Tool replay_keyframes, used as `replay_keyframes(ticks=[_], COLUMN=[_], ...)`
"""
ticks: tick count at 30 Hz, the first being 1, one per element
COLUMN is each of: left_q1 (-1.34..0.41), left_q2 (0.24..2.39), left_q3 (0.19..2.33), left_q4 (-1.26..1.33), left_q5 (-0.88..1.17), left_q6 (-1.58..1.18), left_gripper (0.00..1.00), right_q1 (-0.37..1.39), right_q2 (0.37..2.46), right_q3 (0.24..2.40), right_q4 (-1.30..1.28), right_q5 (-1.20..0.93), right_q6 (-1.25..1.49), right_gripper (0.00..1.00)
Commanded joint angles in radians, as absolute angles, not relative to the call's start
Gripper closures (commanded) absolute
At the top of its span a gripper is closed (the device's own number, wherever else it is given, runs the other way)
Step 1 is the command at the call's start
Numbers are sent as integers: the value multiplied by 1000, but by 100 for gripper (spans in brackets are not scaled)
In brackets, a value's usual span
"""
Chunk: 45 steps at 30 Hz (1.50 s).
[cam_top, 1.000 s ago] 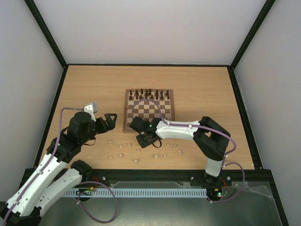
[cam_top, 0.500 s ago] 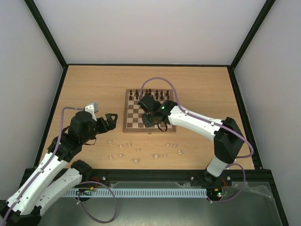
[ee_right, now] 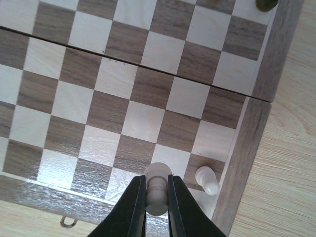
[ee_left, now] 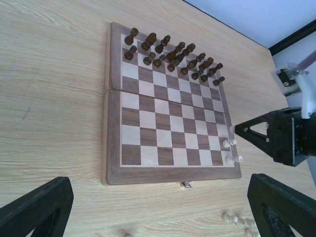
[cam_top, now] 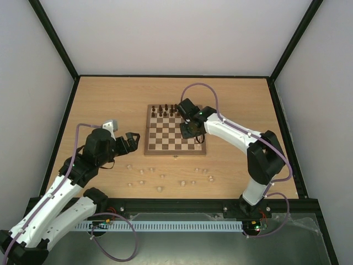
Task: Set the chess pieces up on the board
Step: Place the chess piece on the chessboard.
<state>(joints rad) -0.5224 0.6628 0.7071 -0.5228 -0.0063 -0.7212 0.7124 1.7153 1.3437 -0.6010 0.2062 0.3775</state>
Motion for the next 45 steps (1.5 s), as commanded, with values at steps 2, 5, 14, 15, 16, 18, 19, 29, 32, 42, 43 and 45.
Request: replay_keyframes(ticks=[2,5,14,15,16,18,19,29,32,42,43,45], left_q1=[-525,-525,-525,-524,-525,-525,-525,-525,-524,-525,-525,-525], left_q2=[663,663,662,663,663,665,664,664,665,658,658,658], left_q3=[698,695,695,693,693,690,688,685,684,675,673,673], left_q4=[-493,-495,-495,-493,-493,-494,-494,-491,-488,-490,-491,-492], left_q5=[12,13,12,12,13,13,12,14,14,14,14,12], left_q6=[-711,-710,-709,-709,-709,-709,-709,-712,-713,-715,-716,-716], left_gripper=[1,1,0,0,0,1,0,1,1,0,0,1], right_q1=[708,709,708,707,706,707,706,702,702,701,701,701], right_q2=[1775,1796,1830,1833,1836,1839,1841,1844,1845,1858,1860,1863], right_q3=[1358,1359,1334,1332,1329,1325,1324,1300,1290,1283,1284,1284], right_q4=[-643,-638,-629,-628,-629,-627,-626,-617,-612,-603,-601,-600], right_q5=[201,210,239,240,242,245,244,235,234,216,216,212], right_q6=[366,370,374,374,374,375,376,376,376,373,374,372], right_gripper=[93,93,93,93,93,92,92,91,91,91,91,91])
